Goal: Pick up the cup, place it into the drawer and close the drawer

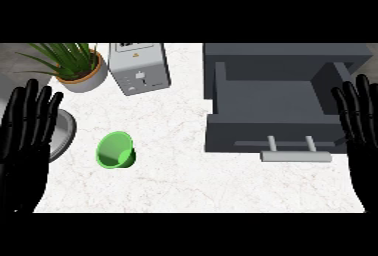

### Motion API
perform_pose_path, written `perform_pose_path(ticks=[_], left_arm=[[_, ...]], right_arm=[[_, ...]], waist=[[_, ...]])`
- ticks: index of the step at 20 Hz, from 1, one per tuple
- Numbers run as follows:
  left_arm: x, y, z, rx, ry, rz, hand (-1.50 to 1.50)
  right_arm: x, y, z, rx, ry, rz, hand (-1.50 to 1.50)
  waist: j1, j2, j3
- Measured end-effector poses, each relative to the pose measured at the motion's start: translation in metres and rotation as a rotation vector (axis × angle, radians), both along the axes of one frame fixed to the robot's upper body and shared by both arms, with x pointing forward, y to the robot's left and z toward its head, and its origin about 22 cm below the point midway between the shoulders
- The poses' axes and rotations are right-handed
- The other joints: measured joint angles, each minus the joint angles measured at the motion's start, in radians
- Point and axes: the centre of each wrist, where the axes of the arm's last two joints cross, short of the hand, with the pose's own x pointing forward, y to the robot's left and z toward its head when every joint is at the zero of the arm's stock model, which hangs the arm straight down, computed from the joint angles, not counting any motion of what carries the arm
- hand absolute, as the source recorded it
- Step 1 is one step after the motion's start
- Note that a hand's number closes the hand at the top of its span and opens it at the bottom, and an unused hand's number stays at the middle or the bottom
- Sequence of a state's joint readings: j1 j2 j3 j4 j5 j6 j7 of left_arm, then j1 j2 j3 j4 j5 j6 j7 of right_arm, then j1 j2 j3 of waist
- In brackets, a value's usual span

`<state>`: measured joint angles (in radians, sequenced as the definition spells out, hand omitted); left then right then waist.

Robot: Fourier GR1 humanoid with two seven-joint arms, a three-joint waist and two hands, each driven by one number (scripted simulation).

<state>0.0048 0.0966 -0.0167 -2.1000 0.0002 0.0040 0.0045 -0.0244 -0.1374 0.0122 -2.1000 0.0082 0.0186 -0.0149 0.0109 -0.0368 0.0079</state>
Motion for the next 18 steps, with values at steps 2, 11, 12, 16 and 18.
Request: perform_pose_path(ticks=[2,11,12,16,18], left_arm=[[-0.004,0.006,0.001,0.002,-0.021,-0.017,-1.5],[0.017,0.005,-0.018,-0.133,0.08,-0.24,-1.5],[0.017,0.004,-0.018,-0.148,0.088,-0.253,-1.5],[0.015,0.0,-0.021,-0.174,0.113,-0.288,-1.5],[0.021,0.002,-0.024,-0.18,0.112,-0.291,-1.5]], right_arm=[[0.001,0.0,0.0,0.007,-0.004,0.003,-1.5],[-0.001,0.012,0.003,0.096,0.105,0.092,-1.5],[0.002,0.011,0.002,0.099,0.117,0.098,-1.5],[0.006,0.007,-0.008,0.115,0.138,0.104,-1.5],[0.007,0.011,-0.013,0.117,0.139,0.103,-1.5]], waist=[[-0.003,0.014,-0.003],[-0.014,0.036,-0.008],[-0.013,0.036,-0.008],[-0.011,0.036,-0.008],[-0.012,0.037,-0.008]])
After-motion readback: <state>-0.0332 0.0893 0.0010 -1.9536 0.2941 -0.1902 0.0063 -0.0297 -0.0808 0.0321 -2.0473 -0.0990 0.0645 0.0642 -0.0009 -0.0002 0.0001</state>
